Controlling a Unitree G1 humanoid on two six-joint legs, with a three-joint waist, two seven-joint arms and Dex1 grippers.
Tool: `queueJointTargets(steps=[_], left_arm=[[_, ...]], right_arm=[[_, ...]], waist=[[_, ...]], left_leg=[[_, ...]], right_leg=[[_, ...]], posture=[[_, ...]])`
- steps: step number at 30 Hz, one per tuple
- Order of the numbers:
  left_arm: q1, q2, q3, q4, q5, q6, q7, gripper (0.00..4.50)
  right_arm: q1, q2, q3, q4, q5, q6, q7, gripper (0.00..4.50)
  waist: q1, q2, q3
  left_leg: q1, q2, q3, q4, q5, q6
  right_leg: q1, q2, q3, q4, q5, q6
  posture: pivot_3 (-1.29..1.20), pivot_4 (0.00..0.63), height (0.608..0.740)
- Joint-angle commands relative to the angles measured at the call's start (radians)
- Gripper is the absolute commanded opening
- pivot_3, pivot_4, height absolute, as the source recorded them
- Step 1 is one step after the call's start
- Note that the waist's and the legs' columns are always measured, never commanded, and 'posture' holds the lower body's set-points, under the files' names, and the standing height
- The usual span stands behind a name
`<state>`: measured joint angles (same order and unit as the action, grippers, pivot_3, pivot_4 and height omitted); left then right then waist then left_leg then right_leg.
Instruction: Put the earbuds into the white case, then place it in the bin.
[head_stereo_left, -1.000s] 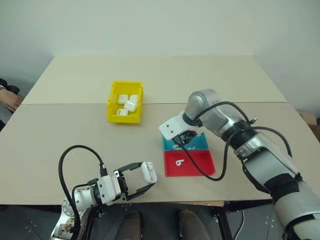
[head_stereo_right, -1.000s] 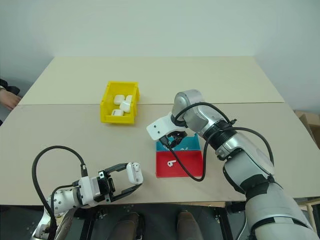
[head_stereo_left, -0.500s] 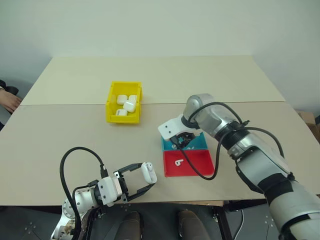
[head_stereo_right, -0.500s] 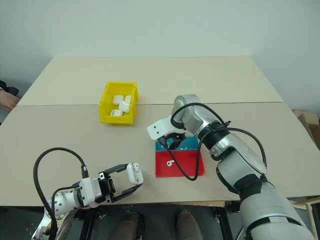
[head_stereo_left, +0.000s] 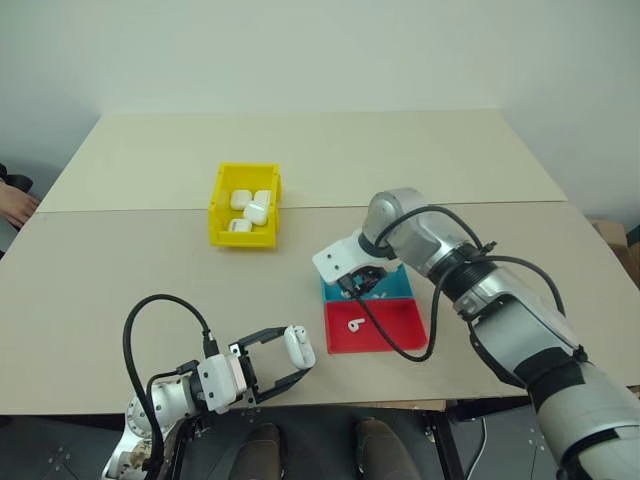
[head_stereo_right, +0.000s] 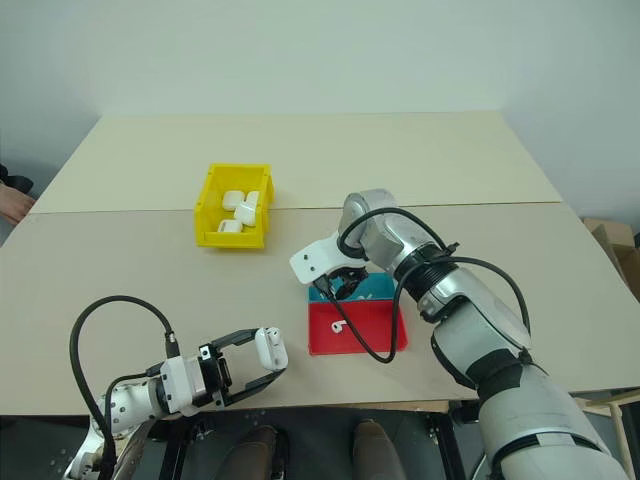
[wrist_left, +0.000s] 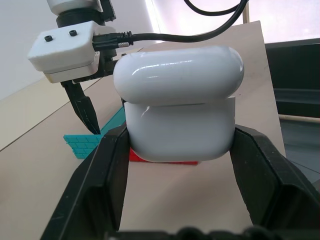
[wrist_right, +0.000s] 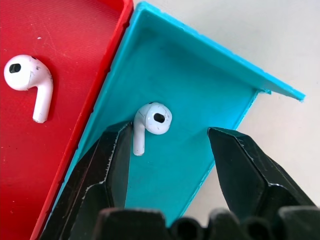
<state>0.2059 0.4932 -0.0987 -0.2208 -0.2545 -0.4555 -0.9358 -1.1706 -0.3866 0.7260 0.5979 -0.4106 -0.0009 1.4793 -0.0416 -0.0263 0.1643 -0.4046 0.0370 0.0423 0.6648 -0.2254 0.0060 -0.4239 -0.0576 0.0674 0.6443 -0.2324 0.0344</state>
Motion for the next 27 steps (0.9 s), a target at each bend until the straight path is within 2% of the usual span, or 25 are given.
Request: queueJointTargets(steps=[1, 19, 23, 27], left_arm=[[-0.006, 0.007, -0.002, -0.021, -0.001, -0.03, 0.007, 2.74], [-0.01, 0.012, -0.004, -0.01, 0.007, -0.039, 0.016, 2.74], [-0.01, 0.014, -0.004, -0.009, 0.007, -0.039, 0.017, 2.74], [-0.013, 0.018, -0.002, -0.005, 0.005, -0.042, 0.014, 2.74]], right_arm=[[-0.003, -0.011, -0.024, -0.028, 0.006, -0.062, 0.0, 2.92], [0.003, -0.015, -0.024, -0.007, -0.01, -0.164, -0.041, 2.92], [0.008, -0.019, -0.023, -0.024, -0.003, -0.173, -0.031, 2.07], [0.011, -0.021, -0.019, -0.03, -0.015, -0.178, -0.04, 2.07]], waist=[[0.0, 0.0, 0.0], [-0.001, 0.0, 0.0], [-0.001, 0.0, 0.0], [-0.001, 0.0, 0.0]], left_leg=[[0.0, 0.0, 0.0, 0.0, 0.0, 0.0], [0.0, 0.0, 0.0, 0.0, 0.0, 0.0], [0.0, 0.0, 0.0, 0.0, 0.0, 0.0], [0.0, 0.0, 0.0, 0.0, 0.0, 0.0]], right_leg=[[0.0, 0.0, 0.0, 0.0, 0.0, 0.0], [0.0, 0.0, 0.0, 0.0, 0.0, 0.0], [0.0, 0.0, 0.0, 0.0, 0.0, 0.0], [0.0, 0.0, 0.0, 0.0, 0.0, 0.0]], posture=[[0.0, 0.15, 0.74], [0.0, 0.15, 0.74], [0.0, 0.15, 0.74], [0.0, 0.15, 0.74]])
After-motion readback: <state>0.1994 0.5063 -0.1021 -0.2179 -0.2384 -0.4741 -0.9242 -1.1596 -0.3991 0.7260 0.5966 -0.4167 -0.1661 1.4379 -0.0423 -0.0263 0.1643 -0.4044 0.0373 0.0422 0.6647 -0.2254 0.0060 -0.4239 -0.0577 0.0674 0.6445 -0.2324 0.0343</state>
